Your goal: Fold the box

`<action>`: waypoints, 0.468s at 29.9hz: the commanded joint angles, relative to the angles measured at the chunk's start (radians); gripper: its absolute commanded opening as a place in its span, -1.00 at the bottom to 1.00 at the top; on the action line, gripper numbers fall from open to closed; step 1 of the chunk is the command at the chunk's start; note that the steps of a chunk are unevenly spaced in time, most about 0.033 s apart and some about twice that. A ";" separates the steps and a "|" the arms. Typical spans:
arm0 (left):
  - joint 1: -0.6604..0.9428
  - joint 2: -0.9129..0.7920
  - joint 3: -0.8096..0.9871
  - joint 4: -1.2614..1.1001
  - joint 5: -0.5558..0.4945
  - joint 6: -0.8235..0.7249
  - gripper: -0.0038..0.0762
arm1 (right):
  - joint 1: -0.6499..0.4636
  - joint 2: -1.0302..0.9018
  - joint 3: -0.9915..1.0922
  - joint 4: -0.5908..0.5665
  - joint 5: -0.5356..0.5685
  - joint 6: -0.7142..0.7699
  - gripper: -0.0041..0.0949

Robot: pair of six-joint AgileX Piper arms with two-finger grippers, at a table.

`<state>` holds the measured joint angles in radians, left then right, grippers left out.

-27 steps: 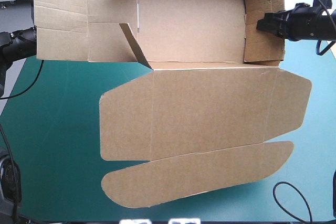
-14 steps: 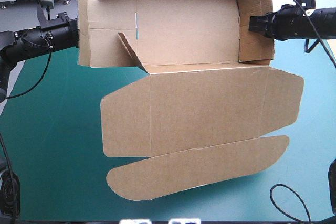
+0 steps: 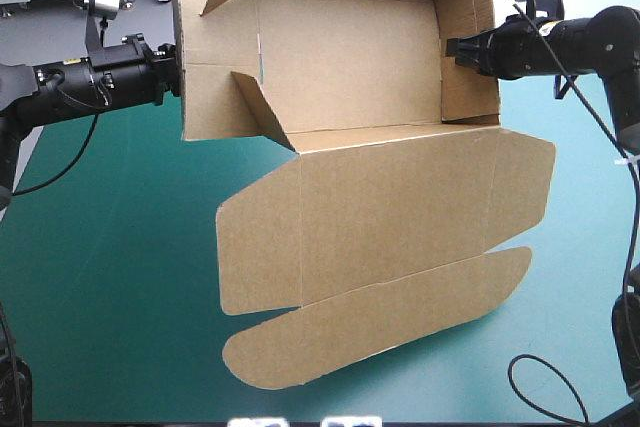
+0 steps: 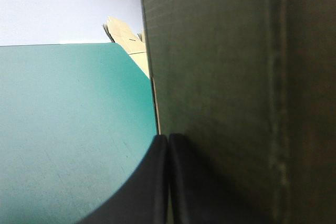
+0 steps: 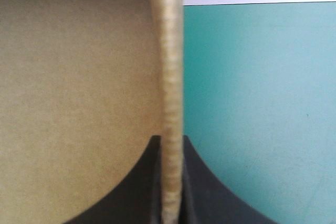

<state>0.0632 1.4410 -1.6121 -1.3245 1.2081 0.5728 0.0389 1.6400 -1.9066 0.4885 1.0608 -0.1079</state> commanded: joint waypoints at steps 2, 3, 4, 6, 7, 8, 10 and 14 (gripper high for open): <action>-0.010 -0.069 -0.033 -0.101 0.083 -0.007 -0.93 | 0.001 -0.022 -0.028 0.008 -0.093 0.026 -0.95; -0.010 -0.072 -0.033 -0.101 0.083 -0.007 -0.93 | 0.001 -0.017 -0.028 0.010 -0.093 0.026 -0.95; -0.010 -0.074 -0.033 -0.101 0.083 -0.007 -0.93 | 0.001 -0.014 -0.028 0.017 -0.093 0.026 -0.95; -0.010 -0.074 -0.033 -0.094 0.083 -0.007 -0.93 | 0.001 -0.011 -0.028 0.034 -0.093 0.026 -0.95; -0.010 -0.074 -0.033 -0.088 0.083 -0.007 -0.93 | 0.001 -0.009 -0.028 0.047 -0.098 0.024 -0.95; -0.010 -0.074 -0.033 -0.077 0.083 -0.007 -0.93 | 0.001 -0.009 -0.028 0.060 -0.098 0.017 -0.95; -0.010 -0.074 -0.033 -0.049 0.083 -0.007 -0.93 | 0.001 -0.009 -0.028 0.081 -0.103 0.004 -0.95; -0.010 -0.074 -0.035 -0.038 0.066 0.021 -0.93 | 0.001 -0.009 -0.028 0.077 -0.097 0.003 -0.95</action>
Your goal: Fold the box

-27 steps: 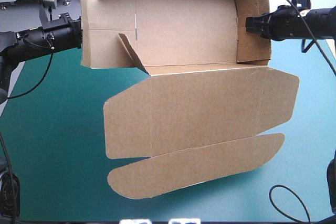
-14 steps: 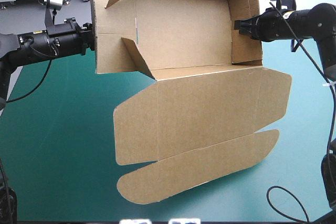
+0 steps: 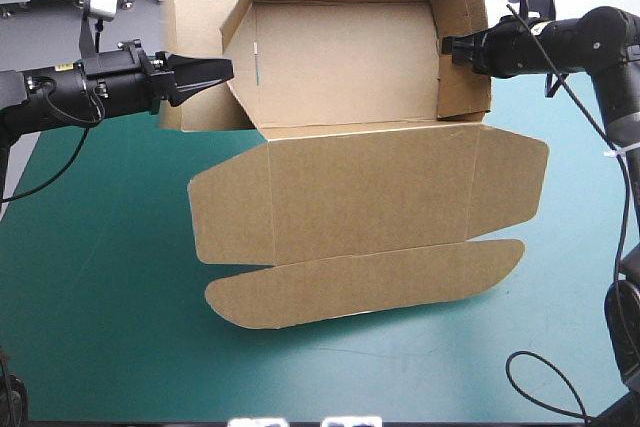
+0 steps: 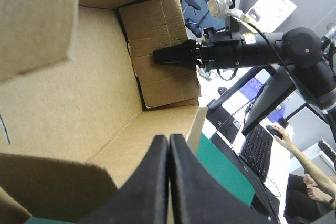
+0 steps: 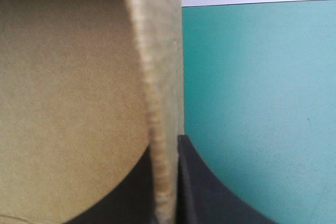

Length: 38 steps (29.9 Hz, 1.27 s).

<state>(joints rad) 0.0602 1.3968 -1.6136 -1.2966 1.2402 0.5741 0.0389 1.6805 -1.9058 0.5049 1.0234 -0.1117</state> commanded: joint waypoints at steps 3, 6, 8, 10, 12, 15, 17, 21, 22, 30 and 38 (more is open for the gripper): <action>0.003 -0.030 -0.043 -0.071 -0.051 0.027 -0.93 | 0.001 -0.051 -0.029 0.055 -0.030 0.007 -0.95; 0.037 -0.030 -0.055 -0.081 -0.126 0.045 -0.93 | 0.001 -0.056 -0.029 0.052 0.007 0.003 -0.95; 0.081 -0.030 -0.063 -0.079 -0.165 0.045 -0.93 | -0.001 -0.066 -0.029 0.046 0.027 -0.001 -0.95; 0.127 -0.030 -0.063 -0.079 -0.183 0.045 -0.93 | -0.001 -0.075 -0.029 0.042 0.038 -0.011 -0.95; 0.200 -0.027 -0.063 -0.077 -0.176 0.038 -0.93 | -0.001 -0.096 -0.029 0.042 0.047 -0.015 -0.95; 0.324 -0.016 -0.063 -0.075 -0.145 0.013 -0.93 | -0.001 -0.128 -0.029 0.044 0.049 -0.015 -0.95; 0.406 -0.009 -0.063 -0.069 -0.123 0.009 -0.93 | -0.003 -0.156 -0.029 0.048 0.049 -0.015 -0.95; 0.546 0.006 -0.063 -0.064 -0.061 0.008 -0.93 | -0.003 -0.210 -0.029 0.050 0.063 -0.015 -0.95; 0.578 0.011 -0.063 -0.051 -0.048 0.009 -0.93 | -0.003 -0.224 -0.029 0.053 0.068 -0.015 -0.95; 0.686 0.099 -0.061 0.028 0.023 -0.010 -0.93 | -0.003 -0.326 -0.031 0.182 0.068 -0.018 -0.95; 0.557 0.132 -0.040 -0.039 0.052 -0.028 -0.93 | -0.003 -0.334 -0.031 0.258 0.019 -0.023 -0.95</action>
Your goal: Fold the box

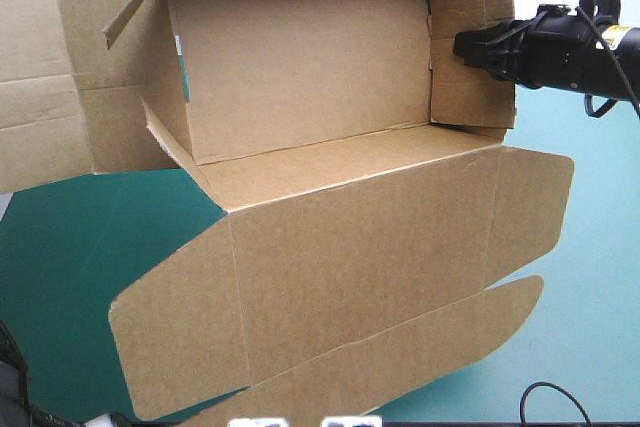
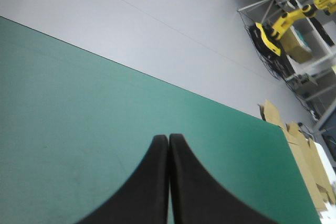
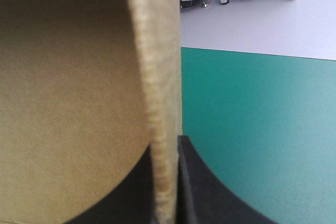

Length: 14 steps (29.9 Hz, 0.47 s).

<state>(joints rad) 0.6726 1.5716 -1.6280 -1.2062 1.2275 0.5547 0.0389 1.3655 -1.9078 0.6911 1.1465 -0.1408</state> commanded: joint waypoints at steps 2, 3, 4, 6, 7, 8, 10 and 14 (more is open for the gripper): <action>-0.108 -0.045 -0.025 -0.182 0.064 -0.008 -0.93 | -0.003 -0.007 -0.029 0.082 -0.118 0.006 -0.95; -0.139 -0.047 -0.025 -0.214 0.064 -0.008 -0.93 | -0.003 0.000 -0.029 0.080 -0.128 0.006 -0.95; -0.170 -0.052 -0.025 -0.241 0.064 -0.001 -0.93 | -0.003 0.008 -0.029 0.078 -0.139 0.006 -0.95; -0.221 -0.066 -0.025 -0.284 0.064 0.013 -0.93 | -0.003 0.028 -0.029 0.078 -0.158 0.010 -0.95; -0.248 -0.075 -0.025 -0.299 0.064 0.015 -0.93 | -0.003 0.039 -0.029 0.078 -0.167 0.010 -0.95; -0.272 -0.083 -0.025 -0.304 0.064 0.022 -0.93 | -0.003 0.050 -0.029 0.076 -0.176 0.010 -0.95; -0.311 -0.105 -0.025 -0.302 0.064 0.034 -0.93 | -0.003 0.071 -0.029 0.050 -0.188 0.013 -0.95; -0.348 -0.144 -0.025 -0.299 0.064 0.036 -0.93 | -0.003 0.103 -0.029 -0.001 -0.198 0.037 -0.95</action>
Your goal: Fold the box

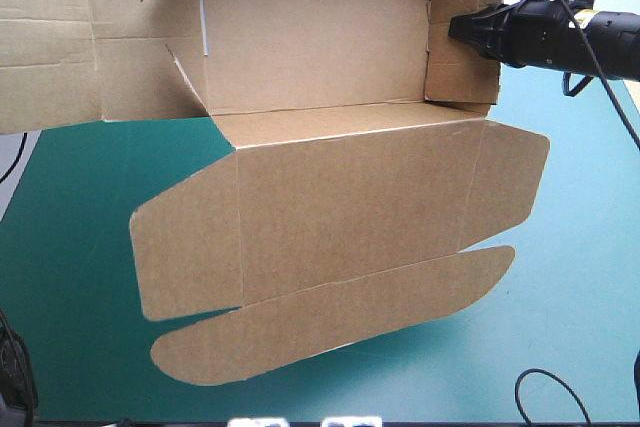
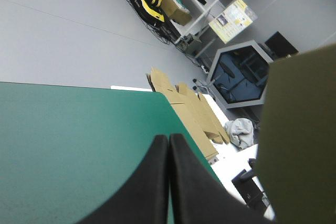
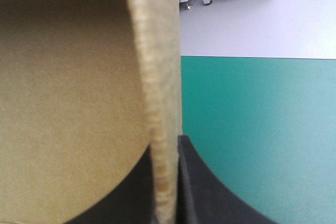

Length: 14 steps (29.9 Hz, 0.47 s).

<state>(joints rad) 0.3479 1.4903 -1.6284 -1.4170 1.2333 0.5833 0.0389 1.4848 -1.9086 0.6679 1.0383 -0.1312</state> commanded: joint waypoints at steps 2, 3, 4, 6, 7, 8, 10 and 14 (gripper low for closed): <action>-0.034 -0.080 -0.025 -0.088 0.058 0.007 -0.93 | -0.001 -0.005 -0.028 0.023 -0.090 0.027 -0.95; -0.040 -0.090 -0.025 -0.088 0.058 0.008 -0.93 | -0.001 0.002 -0.028 0.023 -0.090 0.027 -0.95; -0.048 -0.094 -0.025 -0.086 0.058 0.008 -0.93 | -0.001 0.004 -0.028 0.023 -0.090 0.027 -0.95; -0.063 -0.104 -0.025 -0.084 0.058 0.008 -0.93 | -0.001 0.011 -0.028 0.023 -0.095 0.027 -0.95; -0.070 -0.108 -0.025 -0.082 0.058 0.008 -0.93 | -0.001 0.013 -0.028 0.023 -0.099 0.026 -0.94; -0.079 -0.110 -0.025 -0.082 0.058 0.008 -0.93 | -0.001 0.013 -0.028 0.023 -0.104 0.026 -0.94; -0.098 -0.110 -0.025 -0.084 0.058 0.015 -0.93 | -0.001 0.013 -0.028 0.023 -0.118 0.026 -0.94; -0.144 -0.110 -0.025 -0.089 0.058 0.011 -0.93 | -0.001 0.013 -0.028 -0.019 -0.127 0.025 -0.94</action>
<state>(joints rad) 0.2307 1.4147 -1.6284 -1.4172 1.2366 0.5918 0.0389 1.5344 -1.9086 0.6260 0.9984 -0.1216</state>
